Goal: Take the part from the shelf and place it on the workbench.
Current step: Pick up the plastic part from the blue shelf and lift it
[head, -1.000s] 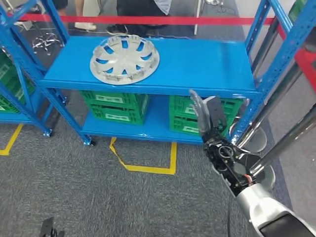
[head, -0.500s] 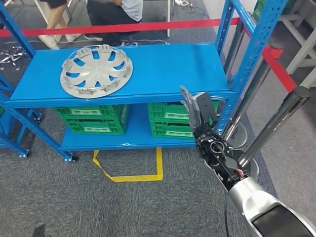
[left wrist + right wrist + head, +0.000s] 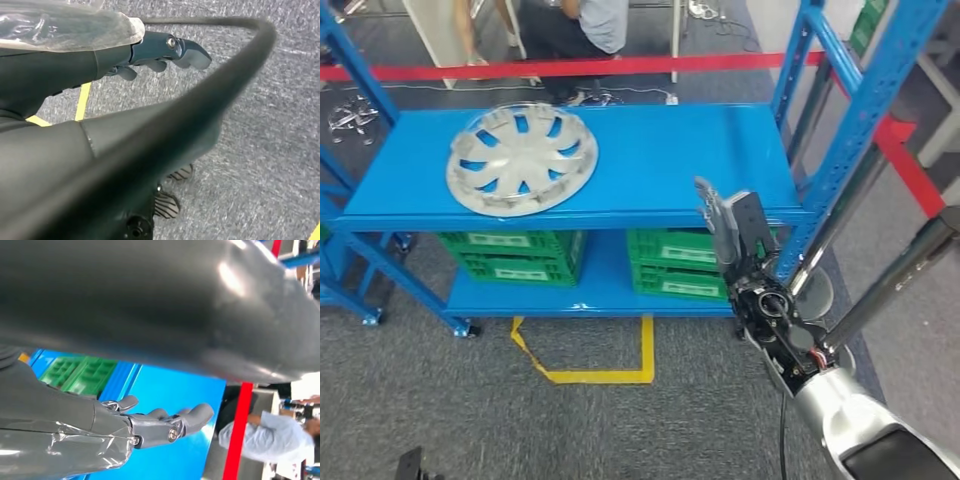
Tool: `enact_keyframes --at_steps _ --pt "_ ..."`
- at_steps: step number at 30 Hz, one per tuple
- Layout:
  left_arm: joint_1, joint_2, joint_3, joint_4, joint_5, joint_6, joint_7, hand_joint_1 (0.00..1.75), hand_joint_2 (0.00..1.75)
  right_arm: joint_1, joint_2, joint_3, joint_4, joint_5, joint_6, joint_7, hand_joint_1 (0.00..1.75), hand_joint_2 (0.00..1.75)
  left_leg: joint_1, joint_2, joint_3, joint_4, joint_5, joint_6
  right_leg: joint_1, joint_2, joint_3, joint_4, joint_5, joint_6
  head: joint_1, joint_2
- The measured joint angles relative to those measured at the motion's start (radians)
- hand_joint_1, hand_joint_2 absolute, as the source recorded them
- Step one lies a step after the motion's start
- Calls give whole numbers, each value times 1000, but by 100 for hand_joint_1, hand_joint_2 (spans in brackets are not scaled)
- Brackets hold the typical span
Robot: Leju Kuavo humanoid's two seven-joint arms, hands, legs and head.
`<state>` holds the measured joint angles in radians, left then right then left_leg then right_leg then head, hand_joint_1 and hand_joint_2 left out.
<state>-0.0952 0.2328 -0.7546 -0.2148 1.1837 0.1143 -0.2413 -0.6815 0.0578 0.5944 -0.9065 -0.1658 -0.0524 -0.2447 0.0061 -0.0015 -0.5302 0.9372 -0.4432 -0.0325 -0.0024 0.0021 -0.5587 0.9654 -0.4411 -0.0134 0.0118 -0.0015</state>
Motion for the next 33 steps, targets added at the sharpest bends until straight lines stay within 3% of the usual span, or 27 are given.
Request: enact_keyframes --at_steps 2,3,6,7,8,10,12,15,17,18,21,22,23,24,26,27,28,30,33 --pt "0 0 0 0 0 2 0 0 0 -6 2 0 0 -1 2 -4 0 0 2 0 -17 43 -13 -10 -3 3 14 -7 0 -9 -7 0" --pt "-1 0 0 0 0 3 0 0 0 -9 4 0 0 -1 3 -6 0 0 4 0 -47 97 -31 -16 -4 3 21 -10 -2 -13 -14 0" --pt "-2 -1 0 0 1 3 0 0 0 -12 6 2 4 -1 5 -8 0 0 4 0 -179 297 -94 -21 -4 5 33 -11 -15 -22 -32 0" --pt "-1 -1 0 0 1 3 0 0 0 -12 6 3 6 -1 5 -9 0 0 4 0 -203 317 -91 -20 -3 6 39 -11 -21 -22 -36 0" --pt "1 -2 0 0 1 3 0 0 0 -12 7 4 7 -2 5 -10 0 0 4 0 -209 297 -68 -18 -3 8 47 -11 -28 -22 -39 0" --pt "2 0 0 0 2 3 0 0 0 -12 8 4 7 -3 5 -12 0 0 3 0 -165 157 27 -9 -3 11 64 -12 -42 -19 -46 0" --pt "1 4 0 0 2 3 0 0 0 -13 10 4 8 -3 5 -14 0 0 -3 0 -119 32 76 0 -1 14 74 -13 -56 -11 -53 0" --pt "-1 5 0 1 3 3 1 0 0 -14 12 4 8 -4 6 -15 0 0 -6 0 -100 0 72 15 2 16 83 -12 -64 6 -53 0" --pt "1 4 0 1 3 3 1 0 0 -16 12 4 9 -4 6 -16 0 0 -1 0 -79 -7 68 25 3 13 77 23 -79 15 -46 0" --pt "1 4 0 1 3 3 1 0 0 -18 12 4 9 -4 7 -17 0 0 0 0 -68 -9 63 30 3 11 56 67 -95 19 -40 0" --pt "0 4 0 1 3 4 2 0 0 -17 12 5 13 -4 9 -19 0 0 0 0 -49 -10 45 38 2 8 -60 264 -168 25 -26 0" --pt "1 4 0 1 3 4 2 0 0 -14 12 5 14 -5 10 -19 0 0 -1 -1 -40 -10 38 38 2 8 -87 295 -175 26 -22 0" --pt "2 3 0 1 3 5 3 0 0 -12 12 6 16 -5 11 -19 0 0 -1 -2 -31 -10 30 37 2 8 -97 288 -157 25 -17 0" --pt "3 2 0 1 4 5 4 0 0 -12 12 6 17 -6 13 -20 0 0 -1 -2 -19 -9 23 36 2 8 -88 241 -116 22 -11 0" --pt "2 0 0 1 5 7 5 0 0 -16 12 6 19 -6 15 -24 0 0 -2 -3 1 -10 9 31 6 7 -49 101 -17 13 -3 0" --pt "1 0 0 1 6 8 5 0 0 -18 12 6 20 -5 16 -26 0 0 -2 -3 5 -9 4 27 9 6 -32 43 9 7 0 0" --pt "0 -1 1 1 6 10 5 0 0 -20 13 7 21 -3 16 -28 0 0 -2 -3 6 -8 0 22 12 5 -23 13 21 2 2 0" --pt "0 -3 1 1 7 14 3 0 0 -21 15 8 22 3 13 -32 0 0 -2 -3 4 -3 -5 14 14 5 -13 -5 18 -4 2 0" --pt "1 -4 1 1 10 16 -2 0 0 -22 16 9 22 13 7 -35 0 0 -2 -2 8 -2 -8 13 13 9 -7 -5 19 -1 -4 0"
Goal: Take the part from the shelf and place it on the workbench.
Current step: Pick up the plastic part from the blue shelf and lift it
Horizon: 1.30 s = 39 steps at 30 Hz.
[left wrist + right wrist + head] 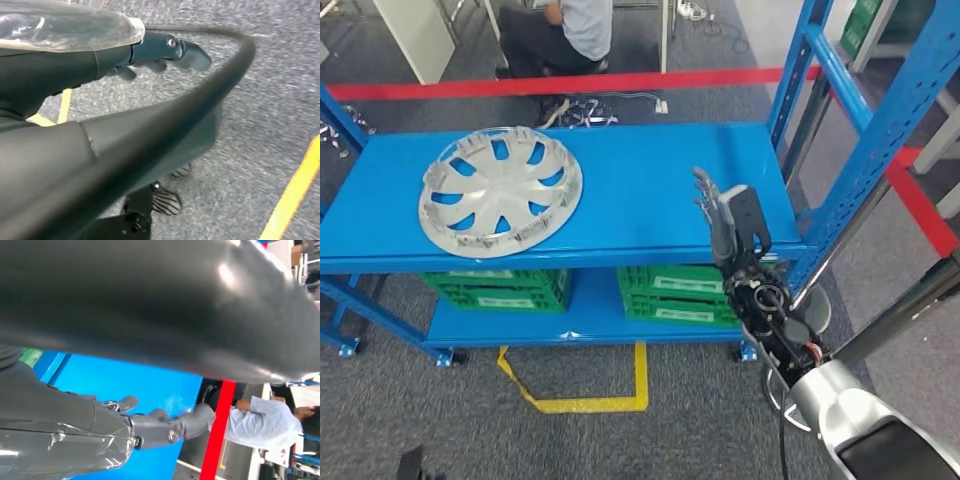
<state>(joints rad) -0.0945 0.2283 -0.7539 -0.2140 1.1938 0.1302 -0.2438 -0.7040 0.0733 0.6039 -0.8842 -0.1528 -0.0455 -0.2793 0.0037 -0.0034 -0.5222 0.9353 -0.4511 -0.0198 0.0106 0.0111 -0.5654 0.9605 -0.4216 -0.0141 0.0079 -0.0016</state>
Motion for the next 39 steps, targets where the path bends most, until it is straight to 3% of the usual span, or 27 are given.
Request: enact_keyframes --at_steps 8,13,15,17,18,19,20,21,23,24,27,29,30,32,33,34,35,37,39 --pt "-2 6 0 0 1 1 -2 0 0 0 1 4 0 11 -2 2 0 0 -1 0 4 -9 -5 5 -2 1 0 -1 -5 -2 -24 0" --pt "-2 8 0 0 -1 0 -3 0 0 -1 1 6 -1 18 -5 9 0 0 4 3 18 -38 9 12 -2 -2 -5 8 -13 8 -32 0" --pt "-2 8 0 0 -4 0 -3 0 0 -1 1 6 -2 19 -7 11 0 0 12 6 31 -57 17 13 -4 -3 -44 94 -60 17 -25 0" --pt "-1 7 0 0 -7 -1 -3 0 0 5 1 6 -2 19 -7 15 0 0 14 4 33 -58 16 13 -11 -3 -108 231 -115 29 -15 0" --pt "-1 6 0 0 -9 -2 -3 0 0 9 0 6 -2 19 -8 17 0 0 16 2 34 -56 14 11 -16 -3 -130 275 -123 35 -12 0" --pt "0 5 0 0 -9 -2 -3 0 0 13 0 6 -2 20 -8 18 0 0 18 0 36 -54 11 8 -21 -4 -136 283 -112 41 -8 0" --pt "1 4 0 0 -10 -2 -3 0 0 15 -1 6 -2 20 -8 18 0 0 22 -4 38 -50 7 3 -27 -4 -122 249 -83 47 -5 0" --pt "1 4 0 0 -10 -3 -3 0 0 15 -2 5 -2 20 -9 18 0 0 26 -7 41 -44 0 -4 -33 -4 -94 184 -43 53 0 0" --pt "1 5 0 1 -10 -3 -3 0 0 14 -2 5 -2 20 -9 19 0 0 29 -13 39 -27 -14 -19 -39 6 -34 66 -4 60 9 0" --pt "-1 5 0 1 -11 -3 -4 0 0 15 -2 5 -2 21 -9 19 0 0 30 -16 34 -19 -17 -27 -39 11 -18 36 -3 56 10 0" --pt "-2 5 0 2 -11 -3 -6 0 0 18 -3 4 -3 23 -9 21 0 0 32 -21 21 -8 -19 -42 -34 14 -12 30 -17 32 2 0" --pt "-2 5 0 2 -11 -3 -6 0 0 16 -3 3 -6 26 -8 21 0 0 33 -14 1 36 -43 -48 -35 11 -8 28 -20 19 -9 0" --pt "-3 5 0 2 -11 -3 -6 0 0 14 -3 3 -7 27 -7 21 0 0 33 -9 -27 91 -67 -49 -35 8 -5 26 -21 13 -17 0" --pt "-5 5 0 2 -11 -3 -6 0 0 14 -3 3 -8 28 -6 22 0 0 31 -5 -117 244 -119 -48 -30 2 -4 26 -24 5 -33 0" --pt "-5 5 0 2 -11 -3 -6 0 0 16 -3 3 -8 28 -6 22 0 0 30 -5 -156 301 -129 -46 -27 -1 -3 26 -25 2 -39 0" --pt "-3 4 0 2 -11 -3 -6 0 0 17 -3 3 -8 28 -6 23 0 0 29 -5 -178 323 -121 -42 -24 -3 -1 26 -27 0 -42 0" --pt "-2 4 0 2 -11 -3 -6 0 0 18 -3 3 -8 29 -6 23 0 0 27 -5 -178 302 -94 -37 -22 -4 1 26 -28 -2 -45 0" --pt "-2 5 0 2 -11 -3 -6 0 0 17 -3 3 -9 30 -6 23 0 0 18 2 -127 165 -12 -22 -19 -7 7 25 -31 -3 -50 0" --pt "-4 7 0 2 -12 -3 -6 0 0 16 -3 2 -10 30 -6 23 0 0 6 14 -78 47 32 -11 -15 -9 9 25 -35 2 -54 0"
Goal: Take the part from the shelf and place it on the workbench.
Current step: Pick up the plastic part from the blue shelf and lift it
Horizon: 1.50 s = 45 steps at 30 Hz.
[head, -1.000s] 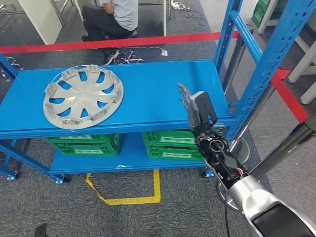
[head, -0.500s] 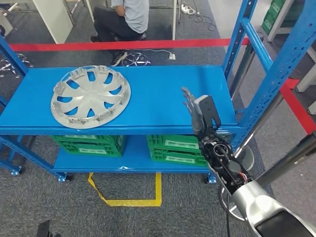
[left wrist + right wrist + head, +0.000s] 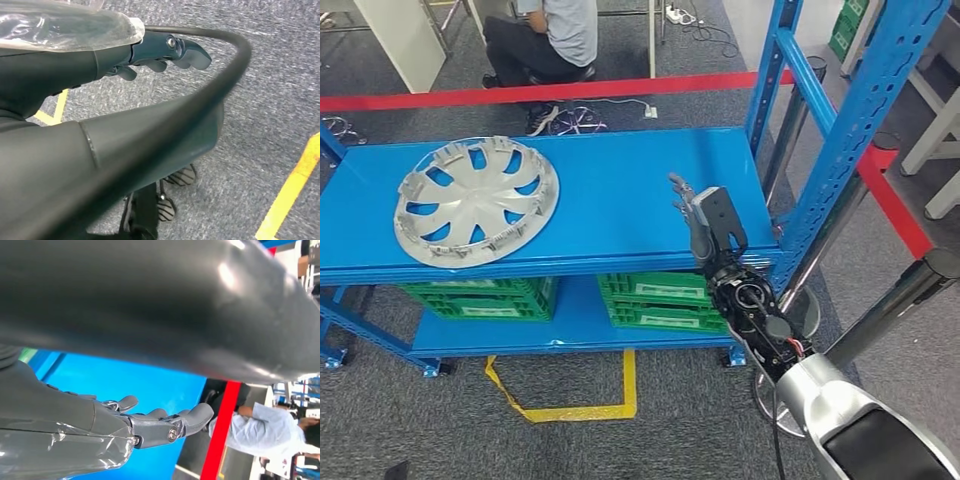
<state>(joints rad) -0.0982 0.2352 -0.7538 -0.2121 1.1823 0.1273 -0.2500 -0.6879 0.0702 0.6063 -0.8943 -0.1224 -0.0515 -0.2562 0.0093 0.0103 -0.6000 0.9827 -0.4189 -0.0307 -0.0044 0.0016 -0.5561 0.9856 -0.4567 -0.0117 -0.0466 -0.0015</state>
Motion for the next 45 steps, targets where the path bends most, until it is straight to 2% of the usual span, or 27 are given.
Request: enact_keyframes --at_steps 2,5,6,8,9,10,11,12,14,15,16,20,22,24,25,26,27,29,30,32,35,37,39,40,41,42,45 --pt "-2 1 0 0 -1 0 0 0 0 0 0 -1 -1 1 0 0 0 0 -7 3 10 -25 1 5 2 -3 1 -3 -2 8 0 0" --pt "-2 0 0 0 -2 1 0 0 0 0 0 -2 -1 5 0 1 0 0 -1 -4 19 -38 6 18 1 -6 -7 19 -26 23 7 0" --pt "-2 0 0 0 -2 1 0 0 0 -1 0 -3 -1 7 0 1 0 0 2 -5 23 -42 7 23 1 -5 -25 62 -52 27 13 0" --pt "-1 -1 0 0 -2 2 0 0 0 2 0 -4 -1 8 0 2 0 0 0 -9 25 -42 6 28 1 -4 -86 200 -119 32 26 0" --pt "-1 -1 0 0 -2 2 0 0 0 4 0 -5 -1 8 0 3 0 0 -1 -12 26 -42 5 30 1 -4 -116 263 -140 33 31 0" --pt "-1 -1 0 0 -2 2 0 0 0 7 0 -6 -1 8 0 3 0 0 -1 -15 27 -42 4 30 1 -4 -131 294 -143 34 34 0" --pt "0 -2 0 0 -2 2 0 0 0 9 0 -7 -1 8 0 4 0 0 -2 -19 29 -42 3 30 1 -4 -128 285 -125 33 39 0" --pt "0 -3 0 0 -2 2 0 0 0 10 0 -8 -1 9 0 4 0 0 -2 -23 32 -41 1 30 1 -3 -104 231 -89 31 43 0" --pt "-1 -5 0 0 -2 2 0 0 0 8 0 -8 -1 10 0 4 0 0 -3 -31 39 -40 -3 25 2 7 -34 82 -19 22 52 0" --pt "-1 -5 0 0 -2 2 0 0 0 7 0 -8 -1 12 2 4 0 0 -4 -34 38 -38 -4 22 3 12 -5 25 -2 17 55 0" --pt "-2 -6 0 0 -2 2 0 0 0 6 0 -8 -1 13 3 4 0 0 -4 -36 36 -38 -4 18 5 16 10 -4 2 12 56 0" --pt "2 -6 0 0 0 4 0 0 0 4 2 -8 -2 18 8 6 0 0 -2 -37 27 -21 -14 -1 1 11 27 -30 5 -5 53 0" --pt "0 -5 0 0 0 5 0 0 0 1 3 -7 -2 20 10 7 0 0 1 -30 -19 76 -66 -10 -3 4 33 -40 10 -14 41 0" --pt "-2 -5 0 0 1 6 0 0 0 1 3 -7 -1 22 13 7 0 0 6 -25 -95 217 -120 -19 -4 -3 33 -41 10 -16 28 0" --pt "-1 -5 0 0 1 7 0 0 0 2 3 -6 -1 23 14 7 0 0 9 -23 -119 256 -126 -22 -4 -6 33 -41 9 -16 24 0" --pt "0 -6 0 0 1 7 0 0 0 3 3 -6 -1 24 15 7 0 0 11 -20 -124 257 -113 -25 -4 -8 33 -40 8 -15 20 0" --pt "1 -5 0 0 1 7 0 0 0 3 3 -6 -1 25 16 7 0 0 13 -17 -107 214 -82 -26 -5 -10 35 -40 6 -13 17 0" --pt "0 -4 0 0 1 8 0 0 0 3 4 -6 -1 25 16 7 0 0 15 -4 -35 63 -10 -27 -4 -14 38 -37 1 -6 10 0" --pt "0 -3 0 0 1 8 0 0 0 2 4 -6 -1 25 17 7 0 0 14 2 -6 3 12 -24 -2 -15 38 -36 -2 -1 6 0" --pt "-1 -3 0 0 1 8 0 0 0 0 4 -6 -1 25 16 7 0 0 8 5 14 -43 18 -14 3 -17 39 -35 -7 10 7 0" --pt "-1 -4 0 0 1 8 0 0 0 0 4 -6 -1 25 16 7 0 0 7 -3 16 -45 17 6 -1 -19 34 -20 -26 25 18 0" --pt "-2 -3 0 0 1 8 0 0 0 0 4 -6 -1 26 16 7 0 0 8 -6 21 -47 16 19 -4 -12 -6 72 -79 31 29 0" --pt "-1 -3 0 0 1 8 0 0 0 2 4 -6 -1 26 17 7 0 0 4 -11 24 -47 13 25 -4 -7 -75 222 -141 32 41 0" --pt "-1 -3 0 0 2 8 0 0 0 5 4 -6 0 26 17 7 0 0 2 -14 25 -47 12 27 -4 -6 -102 272 -153 32 45 0" --pt "-1 -3 0 0 2 8 0 0 0 7 4 -6 0 26 17 7 0 0 0 -19 27 -47 11 27 -4 -6 -112 286 -146 30 49 0" --pt "-1 -4 0 0 3 8 1 0 0 8 4 -6 0 27 18 7 0 0 -1 -24 30 -46 10 28 -4 -5 -101 254 -116 27 53 0" --pt "-2 -5 0 0 4 8 1 0 0 6 4 -6 0 28 20 7 0 0 -4 -37 38 -44 4 23 -1 12 -8 44 -8 10 62 0"
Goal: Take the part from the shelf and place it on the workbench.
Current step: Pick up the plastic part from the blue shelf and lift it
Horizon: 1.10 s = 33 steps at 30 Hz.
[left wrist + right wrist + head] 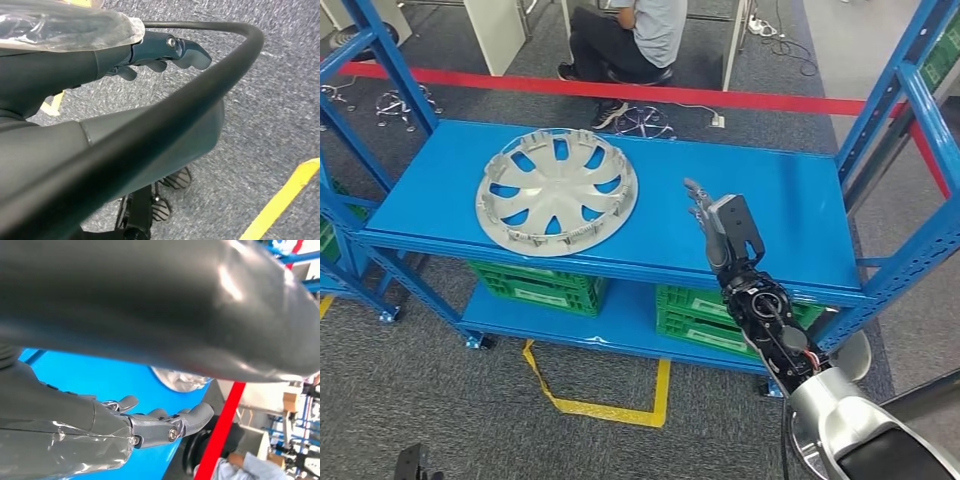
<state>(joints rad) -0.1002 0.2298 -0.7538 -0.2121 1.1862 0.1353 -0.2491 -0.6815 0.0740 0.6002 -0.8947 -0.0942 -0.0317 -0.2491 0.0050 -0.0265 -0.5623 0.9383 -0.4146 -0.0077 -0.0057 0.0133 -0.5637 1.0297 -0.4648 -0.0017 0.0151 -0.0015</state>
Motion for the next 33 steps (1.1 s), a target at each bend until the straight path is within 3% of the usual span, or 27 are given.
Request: enact_keyframes --at_steps 2,4,6,9,10,11,12,15,17,19,21,22,24,25,26,27,28,30,31,33 --pt "0 -1 0 0 0 0 0 0 0 -3 0 1 0 0 2 0 0 0 1 -6 -7 2 1 -8 5 9 27 -56 9 -7 2 0" --pt "2 0 0 0 1 2 1 0 0 -4 2 2 0 0 3 0 0 0 3 -10 -13 2 4 -19 4 6 31 -68 10 -12 2 0" --pt "4 0 0 0 1 2 1 0 0 -7 4 2 0 0 4 0 0 0 4 -3 -26 33 -17 -29 -1 0 36 -80 17 -21 -4 0" --pt "1 1 0 0 2 3 2 0 0 -10 7 3 0 0 6 -1 0 0 9 10 -118 224 -108 -43 -3 -11 38 -86 21 -27 -24 0" --pt "1 1 0 0 2 3 2 0 0 -9 7 3 1 0 7 -1 0 0 11 12 -150 283 -127 -47 -3 -15 38 -85 21 -27 -30 0" --pt "2 0 0 0 3 3 2 0 0 -9 7 4 1 0 7 0 0 0 13 14 -165 307 -126 -50 -3 -18 38 -85 20 -27 -34 0" --pt "3 0 0 0 3 3 2 0 0 -8 7 5 1 0 7 0 0 0 15 17 -157 287 -105 -51 -3 -20 38 -85 20 -26 -38 0" --pt "2 3 0 0 3 3 1 0 0 -9 8 6 2 0 7 0 0 0 17 33 -52 71 -6 -50 -1 -25 41 -81 13 -16 -50 0" --pt "0 4 0 0 2 3 1 0 0 -11 9 7 2 0 7 0 0 0 13 37 -20 1 11 -40 3 -27 40 -79 8 -6 -52 0" --pt "1 3 0 0 1 3 1 0 0 -12 9 8 2 0 7 0 0 0 10 32 -20 1 11 -27 4 -29 41 -79 5 3 -45 0" --pt "1 4 0 0 0 3 1 0 0 -12 9 9 2 1 7 -1 0 0 11 30 -17 -1 11 -13 1 -26 29 -50 -19 12 -37 0" --pt "1 4 0 0 0 3 1 0 0 -12 9 9 2 2 7 -1 0 0 12 29 -14 -3 11 -7 0 -23 9 -6 -46 16 -32 0" --pt "1 5 0 0 0 3 1 0 0 -10 9 9 2 3 7 -1 0 0 9 27 -13 -3 9 0 -2 -19 -54 136 -113 19 -21 0" --pt "1 5 0 0 0 3 1 0 0 -8 9 9 4 3 7 -1 0 0 8 25 -13 -3 8 2 -2 -18 -85 200 -134 19 -16 0" --pt "1 5 0 0 0 3 1 0 0 -6 9 10 6 3 7 -1 0 0 6 22 -12 -3 8 3 -2 -18 -102 233 -137 18 -12 0" --pt "1 4 0 0 0 3 1 0 0 -5 8 10 8 3 7 -1 0 0 5 18 -11 -3 7 4 -2 -17 -102 227 -121 16 -8 0" --pt "1 4 0 0 0 3 1 0 0 -5 8 11 10 3 7 -1 0 0 4 14 -9 -3 7 4 -1 -16 -83 182 -89 13 -4 0" --pt "1 2 0 0 0 3 1 0 0 -7 8 12 11 4 7 -1 0 0 2 6 -5 -2 4 1 0 -7 -22 46 -18 2 3 0" --pt "0 2 0 0 1 3 1 0 0 -9 8 13 11 4 8 -1 0 0 0 3 -7 0 3 -2 1 -2 7 -11 0 -2 5 0" --pt "0 1 0 0 2 3 1 0 0 -12 9 14 11 6 9 -2 0 0 -1 -2 -14 2 6 -12 5 4 29 -58 4 -7 6 0"
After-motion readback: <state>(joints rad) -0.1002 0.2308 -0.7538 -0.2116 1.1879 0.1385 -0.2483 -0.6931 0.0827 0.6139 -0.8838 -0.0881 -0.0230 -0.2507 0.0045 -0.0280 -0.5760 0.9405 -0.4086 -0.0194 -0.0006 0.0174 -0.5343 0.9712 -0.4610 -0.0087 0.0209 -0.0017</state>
